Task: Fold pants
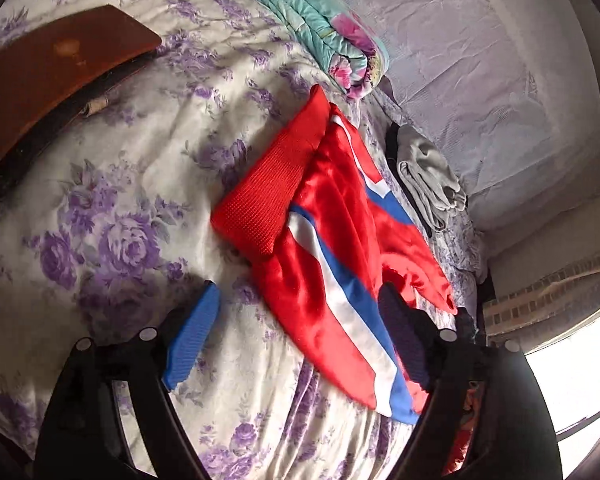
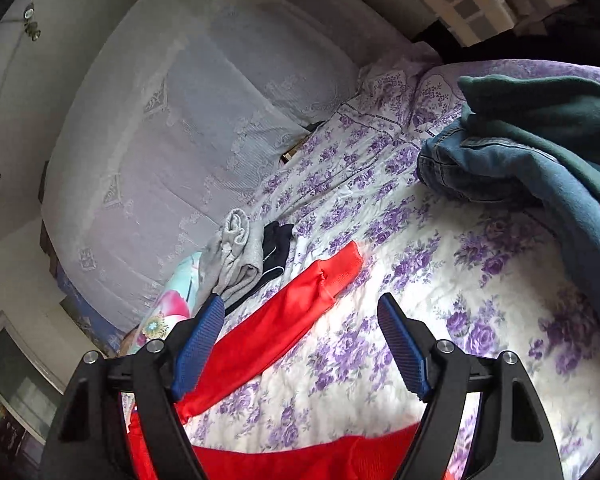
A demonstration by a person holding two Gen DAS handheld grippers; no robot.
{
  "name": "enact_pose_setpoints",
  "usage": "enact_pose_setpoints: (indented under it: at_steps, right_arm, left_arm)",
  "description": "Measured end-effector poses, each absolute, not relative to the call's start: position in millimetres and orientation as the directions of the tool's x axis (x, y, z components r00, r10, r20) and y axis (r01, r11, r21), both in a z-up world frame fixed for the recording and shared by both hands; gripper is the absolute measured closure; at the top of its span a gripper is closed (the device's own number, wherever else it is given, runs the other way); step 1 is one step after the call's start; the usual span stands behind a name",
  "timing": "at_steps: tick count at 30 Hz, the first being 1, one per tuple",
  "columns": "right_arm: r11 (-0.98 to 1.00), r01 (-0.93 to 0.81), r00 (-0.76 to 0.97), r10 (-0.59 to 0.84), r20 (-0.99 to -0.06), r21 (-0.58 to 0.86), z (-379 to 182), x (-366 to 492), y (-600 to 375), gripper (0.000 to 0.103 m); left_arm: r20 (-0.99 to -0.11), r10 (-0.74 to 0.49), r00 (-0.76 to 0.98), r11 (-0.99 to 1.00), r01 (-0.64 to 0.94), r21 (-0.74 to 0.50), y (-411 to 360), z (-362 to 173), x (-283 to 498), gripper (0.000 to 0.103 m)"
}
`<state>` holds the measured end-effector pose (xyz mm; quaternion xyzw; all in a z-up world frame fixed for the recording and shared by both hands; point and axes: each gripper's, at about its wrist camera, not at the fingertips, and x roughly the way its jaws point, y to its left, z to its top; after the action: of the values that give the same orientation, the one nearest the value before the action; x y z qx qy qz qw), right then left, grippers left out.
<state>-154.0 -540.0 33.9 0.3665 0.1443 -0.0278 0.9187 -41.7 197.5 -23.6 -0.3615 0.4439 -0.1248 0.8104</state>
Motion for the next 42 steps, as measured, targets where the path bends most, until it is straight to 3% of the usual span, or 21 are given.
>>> enact_pose_setpoints:
  at_steps: [2,6,7,8,9,10,13,16,22,28,30,32,33,35,38,39,42]
  right_arm:
    - [0.709,0.14,0.959,0.075,-0.272,0.691,30,-168,-539,0.024]
    - [0.675,0.121,0.954,0.125,-0.274,0.728,27,-194,-541,0.024]
    - [0.675,0.121,0.95,0.135,-0.283,0.728,27,-201,-539,0.024]
    - [0.679,0.122,0.944,0.146,-0.296,0.724,27,-208,-538,0.024]
    - [0.685,0.127,0.936,0.157,-0.316,0.717,28,-215,-535,0.024]
    - [0.693,0.141,0.924,0.166,-0.346,0.707,29,-221,-532,0.024]
    - [0.708,0.196,0.875,0.187,-0.447,0.679,27,-238,-526,0.024]
    - [0.705,0.24,0.832,0.205,-0.516,0.667,24,-260,-520,0.024]
    - [0.628,0.252,0.779,0.32,-0.54,0.736,-6,-263,-508,0.024]
    - [0.697,0.274,0.768,0.256,-0.587,0.663,-14,-211,-505,0.024]
    - [0.698,0.295,0.781,0.218,-0.585,0.653,-10,-203,-508,0.036]
    - [0.703,0.294,0.808,0.179,-0.562,0.647,-2,-206,-511,0.089]
    - [0.711,0.28,0.819,0.175,-0.547,0.646,3,-210,-514,0.095]
    - [0.712,0.28,0.825,0.164,-0.54,0.644,5,-220,-521,0.095]
    - [0.728,0.325,0.756,0.184,-0.628,0.604,-17,-221,-531,0.093]
    - [0.721,0.31,0.759,0.204,-0.618,0.619,-21,-224,-534,0.092]
    - [0.719,0.334,0.782,0.15,-0.606,0.609,-5,-240,-539,0.064]
  left_arm:
    - [-0.642,-0.504,0.577,0.725,-0.121,-0.678,187,-22,-34,0.017]
    - [-0.622,-0.484,0.616,0.71,-0.139,-0.69,180,-27,-16,0.017]
    - [-0.617,-0.468,0.633,0.705,-0.154,-0.693,182,-27,-17,0.024]
    - [-0.617,-0.441,0.651,0.7,-0.181,-0.691,185,-28,-19,0.045]
    - [-0.616,-0.421,0.666,0.691,-0.204,-0.693,189,-28,-23,0.058]
    - [-0.608,-0.421,0.673,0.679,-0.211,-0.703,194,-30,-27,0.079]
    - [-0.582,-0.444,0.681,0.642,-0.211,-0.737,207,-34,-36,0.087]
    - [-0.577,-0.437,0.69,0.646,-0.205,-0.735,212,-29,-45,0.087]
    - [-0.612,-0.426,0.666,0.688,-0.2,-0.698,211,-25,-42,0.087]
    - [-0.612,-0.449,0.651,0.663,-0.216,-0.717,216,-41,-43,0.087]
    - [-0.614,-0.448,0.65,0.669,-0.212,-0.712,216,-39,-44,0.087]
    - [-0.617,-0.448,0.647,0.677,-0.206,-0.707,216,-34,-46,0.087]
    - [-0.62,-0.448,0.644,0.684,-0.199,-0.702,216,-32,-46,0.087]
    - [-0.63,-0.449,0.634,0.699,-0.191,-0.69,215,-29,-46,0.086]
    - [-0.653,-0.45,0.609,0.713,-0.195,-0.673,216,-33,-47,0.081]
    - [-0.653,-0.457,0.604,0.713,-0.191,-0.675,219,-33,-48,0.08]
    - [-0.658,-0.435,0.615,0.716,-0.208,-0.667,232,-23,-57,0.059]
